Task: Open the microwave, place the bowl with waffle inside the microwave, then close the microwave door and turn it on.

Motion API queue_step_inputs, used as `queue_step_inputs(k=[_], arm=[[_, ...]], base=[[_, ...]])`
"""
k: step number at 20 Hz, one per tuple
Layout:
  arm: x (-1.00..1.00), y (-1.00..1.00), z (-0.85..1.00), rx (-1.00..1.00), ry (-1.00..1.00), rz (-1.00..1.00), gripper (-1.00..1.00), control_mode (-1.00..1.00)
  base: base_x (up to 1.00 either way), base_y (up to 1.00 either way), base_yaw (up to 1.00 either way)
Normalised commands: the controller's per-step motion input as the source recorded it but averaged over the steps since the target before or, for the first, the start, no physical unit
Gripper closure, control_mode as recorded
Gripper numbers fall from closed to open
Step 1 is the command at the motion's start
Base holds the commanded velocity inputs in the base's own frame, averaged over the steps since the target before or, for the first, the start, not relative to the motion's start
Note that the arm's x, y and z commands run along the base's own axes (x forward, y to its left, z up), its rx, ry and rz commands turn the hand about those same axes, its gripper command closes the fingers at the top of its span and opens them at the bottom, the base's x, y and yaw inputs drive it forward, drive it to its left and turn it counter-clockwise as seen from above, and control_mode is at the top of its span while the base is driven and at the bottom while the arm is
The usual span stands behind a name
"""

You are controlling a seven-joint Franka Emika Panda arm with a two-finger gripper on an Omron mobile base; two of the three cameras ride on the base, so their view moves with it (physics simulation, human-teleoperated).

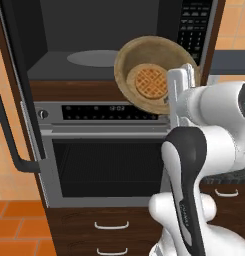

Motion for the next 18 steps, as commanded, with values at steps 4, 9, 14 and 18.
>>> queue_step_inputs(k=[4,9,14,18], arm=[[0.79,0.36,0.33,0.18,0.00,0.00,1.00,-1.00],[0.85,0.43,0.36,0.00,0.07,0.00,1.00,-1.00],[0.98,0.26,0.13,-0.07,0.17,0.00,1.00,-1.00],[0.82,0.02,0.16,-0.05,0.13,-0.05,1.00,-1.00]], base=[[0.00,0.00,0.00],[0.00,0.00,0.00],[0.00,0.00,0.00],[0.00,0.00,0.00]])
